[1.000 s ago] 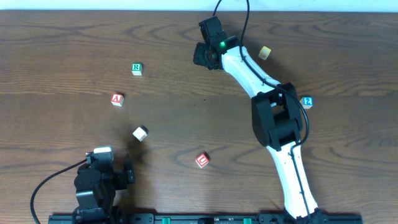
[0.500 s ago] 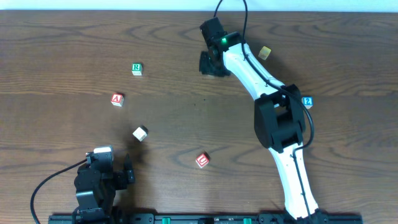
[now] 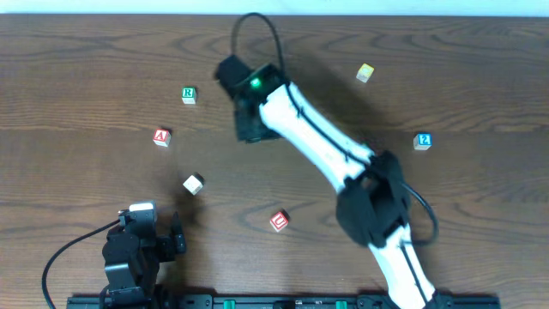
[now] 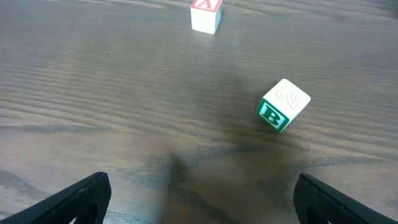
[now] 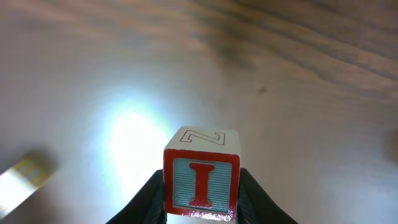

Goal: Spell out Ai2
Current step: 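Carry the I block to table center and lower it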

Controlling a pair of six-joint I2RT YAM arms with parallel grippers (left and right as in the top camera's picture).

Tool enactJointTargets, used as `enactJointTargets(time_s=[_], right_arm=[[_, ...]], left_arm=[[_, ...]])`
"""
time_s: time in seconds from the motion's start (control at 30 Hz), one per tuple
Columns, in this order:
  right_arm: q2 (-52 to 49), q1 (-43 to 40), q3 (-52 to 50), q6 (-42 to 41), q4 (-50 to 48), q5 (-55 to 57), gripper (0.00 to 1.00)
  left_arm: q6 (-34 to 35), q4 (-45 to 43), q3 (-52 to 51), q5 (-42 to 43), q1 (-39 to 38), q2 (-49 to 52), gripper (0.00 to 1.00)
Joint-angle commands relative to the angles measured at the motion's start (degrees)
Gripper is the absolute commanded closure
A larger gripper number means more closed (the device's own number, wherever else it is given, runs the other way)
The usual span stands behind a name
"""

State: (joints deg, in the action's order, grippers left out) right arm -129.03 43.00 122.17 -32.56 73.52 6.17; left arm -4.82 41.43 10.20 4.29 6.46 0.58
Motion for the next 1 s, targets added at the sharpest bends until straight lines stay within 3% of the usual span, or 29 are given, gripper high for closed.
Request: enactJointTargets(time_s=[0.0,0.07,0.23,0.33,0.6,0.97], right_arm=[[8.0,-0.02,-3.17,0.5,-0.09,3.48,0.99],[12.04,-0.74,-8.96,0.33,-2.45,3.52,0.99],[24.52,-3.37,-33.44,-0.37,-19.85,-1.73,0.99],[26.86,-3.34,-40.98,-3.98,-27.39,-1.51,0.99],[20.28,-3.61,-42.21,-12.5,-30.75,-0.11,0.99],[15.67,-4.46,-42.18,-12.81,-35.56,4.81,0.99]], left_arm=[[-0.81,0.66,-0.85,-0.24,0.24,-0.33,0.05],[-0.81,0.66,-0.85,-0.24,0.24,-0.33,0.05],[-0.81,0.66,-0.85,-0.24,0.24,-0.33,0.05],[-0.81,0.66,-0.85,-0.22,0.24,-0.33,0.05],[-0.81,0.66,-0.85,-0.22,0.24,-0.33,0.05],[-0.81,0.66,-0.85,-0.24,0.24,-0.33,0.05]])
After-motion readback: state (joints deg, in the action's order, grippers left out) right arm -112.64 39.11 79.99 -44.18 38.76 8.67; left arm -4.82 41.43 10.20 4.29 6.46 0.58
